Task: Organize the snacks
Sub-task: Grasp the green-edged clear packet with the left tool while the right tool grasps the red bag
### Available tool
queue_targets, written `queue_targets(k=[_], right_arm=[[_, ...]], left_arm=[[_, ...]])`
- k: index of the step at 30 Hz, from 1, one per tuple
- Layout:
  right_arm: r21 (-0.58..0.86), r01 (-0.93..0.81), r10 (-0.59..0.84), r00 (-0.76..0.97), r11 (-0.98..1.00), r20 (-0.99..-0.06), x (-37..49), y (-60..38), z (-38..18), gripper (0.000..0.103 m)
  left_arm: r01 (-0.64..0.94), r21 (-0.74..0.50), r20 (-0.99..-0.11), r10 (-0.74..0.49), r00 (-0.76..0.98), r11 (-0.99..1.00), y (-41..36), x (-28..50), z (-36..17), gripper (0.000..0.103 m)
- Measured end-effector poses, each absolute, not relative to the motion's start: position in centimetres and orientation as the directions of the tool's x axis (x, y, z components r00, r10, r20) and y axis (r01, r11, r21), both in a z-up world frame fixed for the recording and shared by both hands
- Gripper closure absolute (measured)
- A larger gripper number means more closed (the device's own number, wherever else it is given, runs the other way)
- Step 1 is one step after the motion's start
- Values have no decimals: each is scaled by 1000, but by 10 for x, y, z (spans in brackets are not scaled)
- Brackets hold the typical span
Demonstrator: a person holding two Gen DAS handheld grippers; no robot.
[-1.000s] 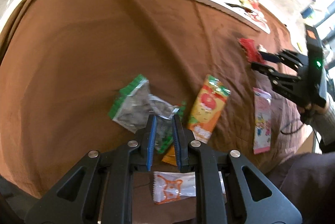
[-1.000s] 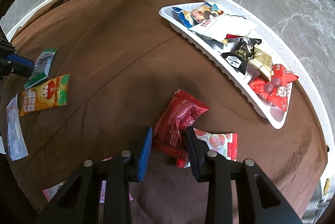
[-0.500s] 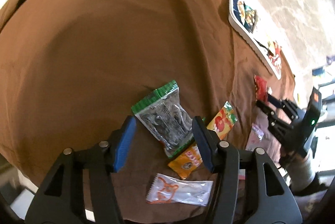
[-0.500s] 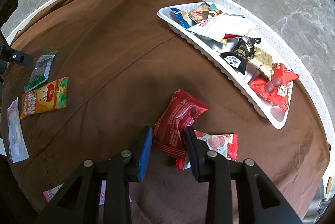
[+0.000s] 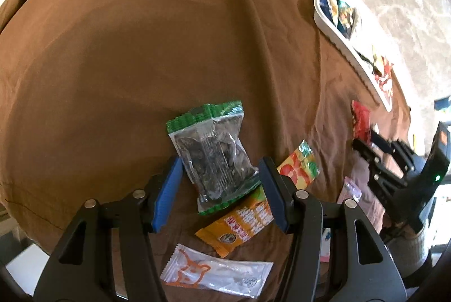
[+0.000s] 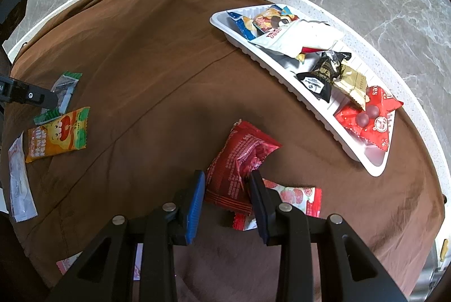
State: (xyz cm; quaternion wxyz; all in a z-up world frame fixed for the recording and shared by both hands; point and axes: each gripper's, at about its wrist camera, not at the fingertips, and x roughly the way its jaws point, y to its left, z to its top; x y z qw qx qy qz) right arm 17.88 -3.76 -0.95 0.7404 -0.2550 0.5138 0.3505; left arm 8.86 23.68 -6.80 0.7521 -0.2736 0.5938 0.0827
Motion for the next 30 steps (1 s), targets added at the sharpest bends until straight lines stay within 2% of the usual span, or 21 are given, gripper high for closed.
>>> queue_targets(k=[2,7,9,21,24,25,26,28,30], right_arm=[[-22,-781,256,230,624,-939,179,-37,-10,71],[9,-773,276,216,634,-937,184,-39,-7,76],[40,-766,297,200,642,-934,187,-42,-5,81],[270,-637,424,99,722,-900,213,-66,8,88],[309,-611,454,93,728,-886,215,-72,14,91],[324,-606,466,87,727,-881,216,-73,16,97],[337,-600,475,82,726,-876,218,-73,17,98],[318,-603,456,87,731,-885,218,-73,17,98],[241,-635,405,126,734,-905,215,-69,15,98]], left_arm=[[-439,-303,-940,-190,283,846,236,89,-67,52],[-412,-282,-941,-166,295,866,234,88,-66,68],[-409,-306,-934,-188,304,860,235,88,-66,75],[-407,-376,-903,-231,363,833,249,93,-54,78],[-391,-385,-896,-238,374,836,248,99,-48,78],[-389,-390,-894,-242,376,835,248,102,-48,78],[-383,-401,-890,-254,379,832,247,105,-47,78],[-375,-405,-887,-259,382,834,245,111,-46,78],[-359,-401,-888,-260,380,843,242,118,-45,78]])
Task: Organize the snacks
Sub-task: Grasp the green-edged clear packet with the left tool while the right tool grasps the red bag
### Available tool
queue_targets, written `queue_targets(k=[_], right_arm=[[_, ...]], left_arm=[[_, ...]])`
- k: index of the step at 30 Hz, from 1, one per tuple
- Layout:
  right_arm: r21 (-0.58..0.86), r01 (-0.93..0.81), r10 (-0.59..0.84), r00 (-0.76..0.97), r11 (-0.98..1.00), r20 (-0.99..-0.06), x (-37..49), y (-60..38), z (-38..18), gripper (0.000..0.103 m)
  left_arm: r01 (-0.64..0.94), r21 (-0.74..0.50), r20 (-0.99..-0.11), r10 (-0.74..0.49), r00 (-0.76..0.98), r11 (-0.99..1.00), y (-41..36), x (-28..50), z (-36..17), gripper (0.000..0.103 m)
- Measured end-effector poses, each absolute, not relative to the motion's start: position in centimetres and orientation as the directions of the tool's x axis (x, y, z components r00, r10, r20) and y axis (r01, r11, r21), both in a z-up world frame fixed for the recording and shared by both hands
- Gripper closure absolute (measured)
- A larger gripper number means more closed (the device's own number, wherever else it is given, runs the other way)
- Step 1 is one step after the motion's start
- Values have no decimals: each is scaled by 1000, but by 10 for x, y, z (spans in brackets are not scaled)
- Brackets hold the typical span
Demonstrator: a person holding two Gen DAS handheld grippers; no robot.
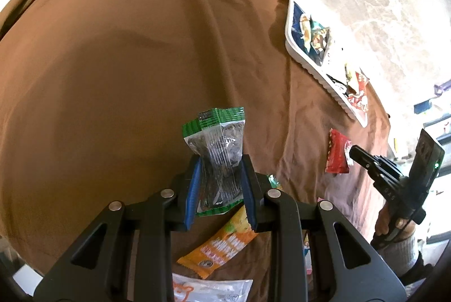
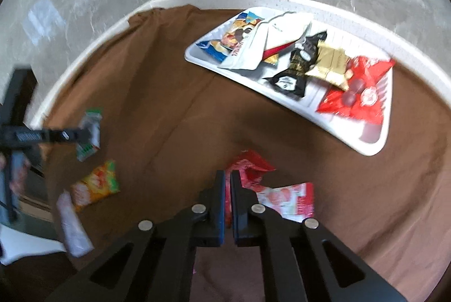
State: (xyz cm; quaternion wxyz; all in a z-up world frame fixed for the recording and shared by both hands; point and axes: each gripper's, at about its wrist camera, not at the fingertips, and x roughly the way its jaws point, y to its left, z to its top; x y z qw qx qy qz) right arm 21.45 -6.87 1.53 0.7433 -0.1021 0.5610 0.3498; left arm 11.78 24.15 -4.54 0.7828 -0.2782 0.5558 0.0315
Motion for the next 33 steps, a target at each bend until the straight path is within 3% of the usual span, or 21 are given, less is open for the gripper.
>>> queue_targets(k=[6,7,8,10,18,25,33], right_arm=[[192,-634,350,133,749,-927,206,-64,7,89],[167,-636,329,145,754,-933,204,-61,5,84],[141,-634,306,158,760,-939,204,-60,3,73],[136,-633,301,160,762,-940,204,-57,1,66],[233,-587,362,111,775,-925,208,-53,6,65],[319,-526,402,49,788,-914,209,-48,5,57],[239,-533,316,57,811,-947,203,-24,-15,56]], left_arm=[[-331,-404,-885,-272,378,853,231,130,-45,78],[-330,-402,-886,-272,376,854,230,132,-46,78],[-325,-401,-886,-272,375,857,228,133,-46,78],[-322,-403,-885,-276,375,856,226,134,-46,78],[-320,-404,-881,-271,387,857,227,135,-42,78],[-320,-410,-879,-275,390,854,227,136,-43,78],[-314,-415,-876,-281,393,854,227,138,-43,78]])
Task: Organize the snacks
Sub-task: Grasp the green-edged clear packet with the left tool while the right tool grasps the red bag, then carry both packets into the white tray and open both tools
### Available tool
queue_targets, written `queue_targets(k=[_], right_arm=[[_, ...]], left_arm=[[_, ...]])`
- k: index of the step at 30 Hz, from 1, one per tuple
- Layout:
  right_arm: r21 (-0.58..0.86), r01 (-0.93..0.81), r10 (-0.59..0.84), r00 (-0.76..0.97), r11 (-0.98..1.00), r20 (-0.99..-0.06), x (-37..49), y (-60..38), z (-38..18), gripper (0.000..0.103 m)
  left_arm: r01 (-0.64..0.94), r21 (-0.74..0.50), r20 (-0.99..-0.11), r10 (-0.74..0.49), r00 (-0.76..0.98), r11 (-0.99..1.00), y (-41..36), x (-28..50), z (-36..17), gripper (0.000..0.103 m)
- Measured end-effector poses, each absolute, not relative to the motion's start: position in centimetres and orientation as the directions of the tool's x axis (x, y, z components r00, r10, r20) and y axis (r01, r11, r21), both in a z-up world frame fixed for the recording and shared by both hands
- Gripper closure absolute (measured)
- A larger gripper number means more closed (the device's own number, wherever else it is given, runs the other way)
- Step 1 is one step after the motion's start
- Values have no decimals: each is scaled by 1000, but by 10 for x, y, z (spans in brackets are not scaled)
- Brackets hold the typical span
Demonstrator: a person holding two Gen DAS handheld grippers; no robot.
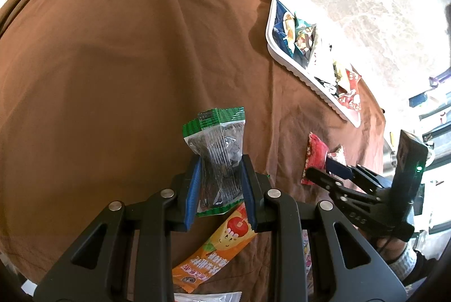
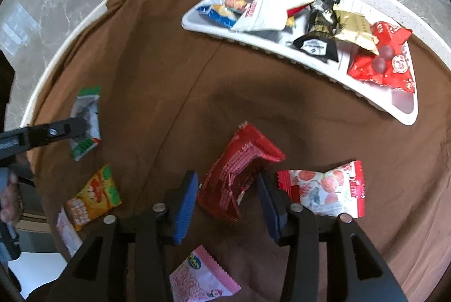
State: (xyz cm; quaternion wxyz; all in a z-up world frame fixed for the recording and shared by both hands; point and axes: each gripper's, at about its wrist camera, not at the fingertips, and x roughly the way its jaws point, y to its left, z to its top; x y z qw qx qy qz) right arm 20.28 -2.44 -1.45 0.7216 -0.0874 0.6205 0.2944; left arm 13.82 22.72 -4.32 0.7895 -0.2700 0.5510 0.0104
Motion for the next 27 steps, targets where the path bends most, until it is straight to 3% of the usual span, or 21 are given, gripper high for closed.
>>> queue_targets(k=[1,2,7,13,27], right_arm=[[220,-545,301,62,809,-951,202,-20,-15,57],[205,-555,293,74,806,-953,201,-18,-15,71],[203,-576,302,80,792,-950,205,-13,-15,82],[318,-523,399,47,791,-916,211,-36,-2,84],[348,-412,458,205,842,-865,270,-80,46,84]], left_arm=[[-312,-415,-875,-281,393,855,227,138,-43,78],[-308,-413,-876,-281,392,857,226,138,-43,78],[-290,-420,-873,-295,388,860,223,140,-45,78],[-236,-435,-862,-326,388,869,213,147,-42,78],[-9,-437,-806,-387,447,899,170,240,4,78]])
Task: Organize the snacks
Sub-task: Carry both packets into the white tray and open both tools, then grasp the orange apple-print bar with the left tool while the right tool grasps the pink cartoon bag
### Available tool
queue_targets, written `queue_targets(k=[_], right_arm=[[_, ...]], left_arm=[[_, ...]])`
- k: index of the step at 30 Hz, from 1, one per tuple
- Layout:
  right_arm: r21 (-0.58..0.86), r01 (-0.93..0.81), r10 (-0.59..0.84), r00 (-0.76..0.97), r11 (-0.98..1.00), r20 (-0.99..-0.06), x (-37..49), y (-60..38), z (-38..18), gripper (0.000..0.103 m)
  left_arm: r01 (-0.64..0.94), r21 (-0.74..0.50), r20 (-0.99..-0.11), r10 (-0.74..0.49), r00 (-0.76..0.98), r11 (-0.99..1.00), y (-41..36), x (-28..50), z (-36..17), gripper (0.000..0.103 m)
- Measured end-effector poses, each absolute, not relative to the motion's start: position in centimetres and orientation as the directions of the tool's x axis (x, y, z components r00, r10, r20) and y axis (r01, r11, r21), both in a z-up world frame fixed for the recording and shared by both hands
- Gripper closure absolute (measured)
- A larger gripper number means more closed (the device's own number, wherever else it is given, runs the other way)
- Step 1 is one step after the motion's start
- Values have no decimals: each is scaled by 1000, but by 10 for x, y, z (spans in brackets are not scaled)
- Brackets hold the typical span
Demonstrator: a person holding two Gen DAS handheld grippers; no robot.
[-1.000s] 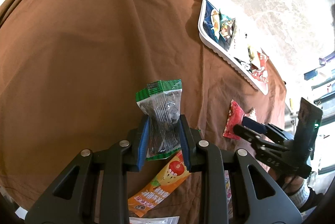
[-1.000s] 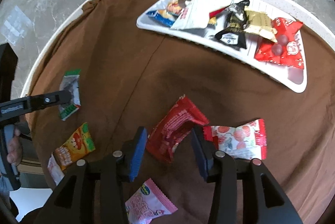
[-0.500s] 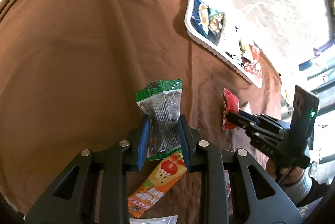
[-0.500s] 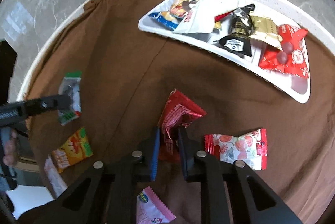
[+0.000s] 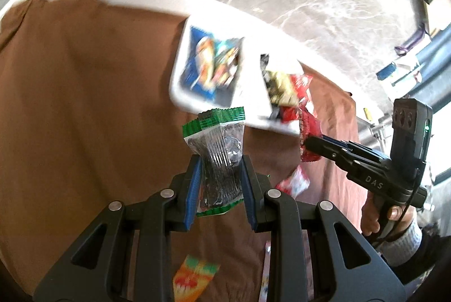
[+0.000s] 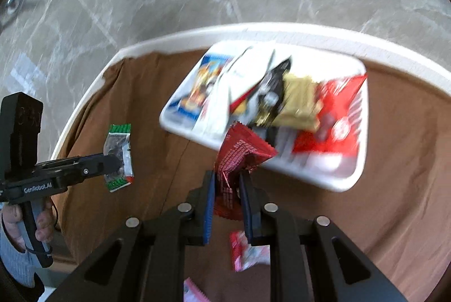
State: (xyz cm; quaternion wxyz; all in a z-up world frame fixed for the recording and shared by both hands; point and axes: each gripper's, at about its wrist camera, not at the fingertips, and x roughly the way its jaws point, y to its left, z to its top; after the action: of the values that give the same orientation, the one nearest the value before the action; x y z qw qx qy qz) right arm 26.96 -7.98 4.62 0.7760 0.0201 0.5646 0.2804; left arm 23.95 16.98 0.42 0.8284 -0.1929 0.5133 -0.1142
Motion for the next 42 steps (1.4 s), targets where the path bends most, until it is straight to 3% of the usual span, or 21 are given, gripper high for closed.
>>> queue_targets(k=[17,22,25,42], right_arm=[[301,-340,406,298,891,-864,355,-88,38,83],[242,-356,360,317,903,-877,362,-86,31,76],[223,-355,346,333,908,-877,360,-90,31,76],[270,-395,406,316,878,-858,278,-110,65,72]], left_arm=[[223,-338,-815,-403,416,914,81,378,17,77],[235,-279,-838,-356,413,931,60,403,2,60],[221,-276,-840,-347,418,935,62,403,-2,54],[163,-259,-827,-306,471,952,107,290,26,53]])
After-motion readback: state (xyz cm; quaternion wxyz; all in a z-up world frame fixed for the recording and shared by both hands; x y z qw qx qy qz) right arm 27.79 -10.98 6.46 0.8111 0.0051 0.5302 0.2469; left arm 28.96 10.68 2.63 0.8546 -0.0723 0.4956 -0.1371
